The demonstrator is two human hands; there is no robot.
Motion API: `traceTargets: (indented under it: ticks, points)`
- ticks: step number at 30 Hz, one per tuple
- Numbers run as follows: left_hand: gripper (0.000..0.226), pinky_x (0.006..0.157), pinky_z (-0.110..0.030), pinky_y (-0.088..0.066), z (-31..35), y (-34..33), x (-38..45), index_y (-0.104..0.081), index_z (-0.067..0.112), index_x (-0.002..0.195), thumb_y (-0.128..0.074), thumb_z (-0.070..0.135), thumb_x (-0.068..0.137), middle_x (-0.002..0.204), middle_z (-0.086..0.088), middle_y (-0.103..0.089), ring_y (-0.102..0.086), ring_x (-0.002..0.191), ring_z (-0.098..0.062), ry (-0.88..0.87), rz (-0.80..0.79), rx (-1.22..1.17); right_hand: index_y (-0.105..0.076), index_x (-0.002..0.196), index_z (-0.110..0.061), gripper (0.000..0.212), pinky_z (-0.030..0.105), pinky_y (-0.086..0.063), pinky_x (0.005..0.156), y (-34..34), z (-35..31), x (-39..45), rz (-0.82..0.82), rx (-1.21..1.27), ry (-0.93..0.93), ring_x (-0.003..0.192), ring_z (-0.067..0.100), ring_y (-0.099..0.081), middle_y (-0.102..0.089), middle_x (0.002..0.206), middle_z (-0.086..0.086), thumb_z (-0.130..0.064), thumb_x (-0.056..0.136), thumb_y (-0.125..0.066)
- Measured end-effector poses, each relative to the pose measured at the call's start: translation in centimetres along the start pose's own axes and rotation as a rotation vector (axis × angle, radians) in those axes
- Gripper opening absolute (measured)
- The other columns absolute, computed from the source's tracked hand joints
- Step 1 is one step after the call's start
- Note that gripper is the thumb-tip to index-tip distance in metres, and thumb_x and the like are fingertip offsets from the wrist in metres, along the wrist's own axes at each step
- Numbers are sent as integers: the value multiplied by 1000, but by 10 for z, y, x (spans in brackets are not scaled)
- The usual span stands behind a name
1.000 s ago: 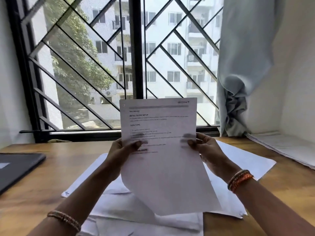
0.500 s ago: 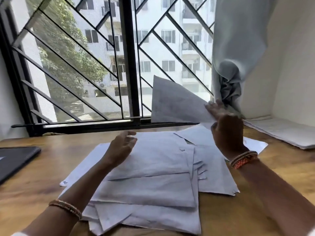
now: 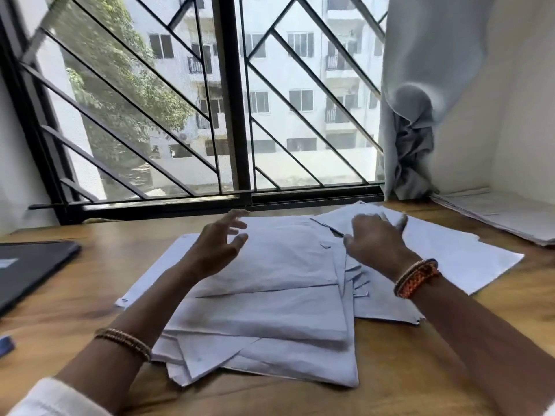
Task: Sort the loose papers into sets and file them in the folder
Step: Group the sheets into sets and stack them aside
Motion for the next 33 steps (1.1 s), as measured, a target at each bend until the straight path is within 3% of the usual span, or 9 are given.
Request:
traceTargets:
  ticks: [3,5,10,13,17,22,27,30,33]
  points:
    - [34,84,-29,-49,-6,14,1,-59,23,115,-52,3,89,101,3,-67,-65,97,-14,-15,86,98,-30,145,-4,74,49,-4,118,-8,-86,-32,-173,250,468,145,23,-19,-28,154,13,-52,92,-51]
    - [35,86,-34,-51,-11,21,-1,-61,25,109,-48,2,86,97,6,-67,-65,93,-14,-5,117,179,-11,151,-8,91,50,-1,119,-34,-122,-52,-320,133,610,148,29,-3,-10,159,14,-63,88,-46]
    - [35,81,-37,-52,-19,32,-10,-68,28,92,-46,3,81,93,9,-71,-66,91,-18,14,231,368,-42,126,-13,46,46,-41,94,-51,-138,-61,-103,82,571,116,38,-49,-52,123,18,-45,94,-36]
    - [30,81,-37,-52,-15,40,-14,-69,25,92,-46,9,83,97,4,-73,-66,93,-24,39,370,394,-48,108,-10,22,33,-36,66,-27,-132,-61,34,116,590,92,36,-56,-59,100,14,-12,86,-47]
    - [29,75,-32,-48,-15,70,-20,-62,21,100,-40,36,87,92,-1,-71,-65,89,-24,-39,607,145,-65,86,-16,30,29,-45,59,-3,-100,-39,50,555,489,75,28,-63,-67,81,8,3,73,-46]
    - [81,80,-30,-44,-26,69,-3,-40,43,122,-54,84,54,117,15,-60,-58,102,5,95,312,-648,-70,95,-9,37,28,-56,55,27,-64,-28,-225,1508,425,63,20,-68,-73,81,11,20,84,-50]
    - [124,80,-38,-49,-24,39,-2,-31,32,139,-72,83,34,130,7,-57,-58,112,-5,272,141,-829,-70,94,-11,33,26,-54,52,13,-48,-20,-106,1650,301,61,20,-65,-72,79,10,15,87,-50]
    - [96,73,-42,-57,-13,27,0,-40,25,133,-82,55,52,126,0,-62,-64,108,-20,273,137,-1031,-68,93,-16,32,29,-56,54,6,-40,-15,-7,1721,207,63,20,-66,-73,76,4,11,88,-52]
    - [69,68,-36,-58,1,14,-4,-60,18,120,-78,41,59,115,-6,-69,-68,99,-22,216,-57,-950,-66,95,-19,33,27,-55,50,-2,-34,-11,74,1735,127,58,13,-66,-72,70,-3,11,88,-53]
Point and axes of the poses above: each hand's wrist, its own x-axis towards the middle knuckle, its own y-axis out of the back of the hand, z = x × y, the point moved 6 cm from there along x, towards the middle knuckle
